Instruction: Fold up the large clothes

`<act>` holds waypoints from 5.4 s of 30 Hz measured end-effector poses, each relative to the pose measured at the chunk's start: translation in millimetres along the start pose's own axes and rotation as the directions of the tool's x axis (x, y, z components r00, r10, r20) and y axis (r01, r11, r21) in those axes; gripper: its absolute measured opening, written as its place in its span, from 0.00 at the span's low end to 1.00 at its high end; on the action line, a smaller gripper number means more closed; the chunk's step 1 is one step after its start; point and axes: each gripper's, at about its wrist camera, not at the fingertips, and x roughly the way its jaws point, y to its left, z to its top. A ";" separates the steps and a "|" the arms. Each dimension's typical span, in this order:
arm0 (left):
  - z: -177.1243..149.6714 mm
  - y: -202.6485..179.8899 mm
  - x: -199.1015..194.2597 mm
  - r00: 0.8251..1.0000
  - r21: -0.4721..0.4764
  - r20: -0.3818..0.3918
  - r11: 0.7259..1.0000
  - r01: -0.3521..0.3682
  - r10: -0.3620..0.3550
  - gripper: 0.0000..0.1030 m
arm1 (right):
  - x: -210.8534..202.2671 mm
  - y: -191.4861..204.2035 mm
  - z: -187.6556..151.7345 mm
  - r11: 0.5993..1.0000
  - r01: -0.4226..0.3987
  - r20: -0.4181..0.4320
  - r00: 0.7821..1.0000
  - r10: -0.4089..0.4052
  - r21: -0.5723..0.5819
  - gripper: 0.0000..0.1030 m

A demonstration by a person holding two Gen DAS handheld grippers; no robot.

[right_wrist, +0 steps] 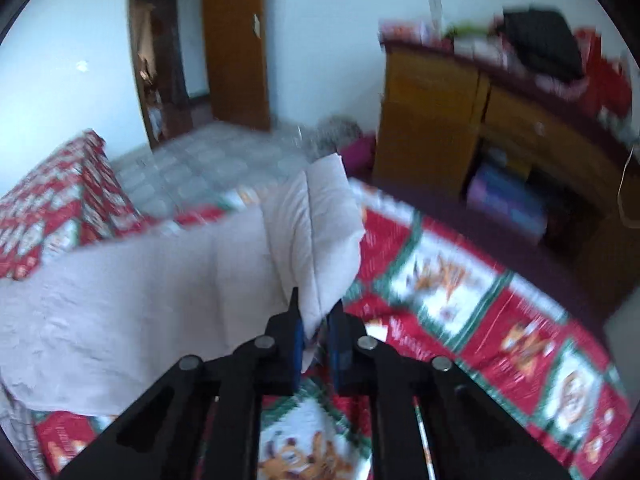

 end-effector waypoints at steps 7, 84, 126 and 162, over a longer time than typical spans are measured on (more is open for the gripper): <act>-0.8 6.1 -0.8 0.999 -0.033 0.004 0.999 0.034 -0.034 0.99 | -115.0 73.5 41.0 0.963 -0.205 0.167 0.958 0.235 -0.176 0.11; 41.9 146.1 -10.2 0.999 -0.409 0.045 0.912 0.016 0.003 0.99 | -60.2 292.0 -109.0 0.813 -0.480 -0.200 0.877 0.436 -0.330 0.85; 115.8 62.1 -114.2 0.848 0.020 0.493 0.976 0.216 -0.198 0.04 | -56.5 290.4 -108.8 0.805 -0.512 -0.210 0.859 0.467 -0.300 0.90; -41.4 53.0 -30.2 0.994 -0.198 0.065 0.975 0.102 -0.091 0.92 | -235.1 350.6 -145.4 0.476 -0.613 -0.128 0.687 0.716 -0.631 1.00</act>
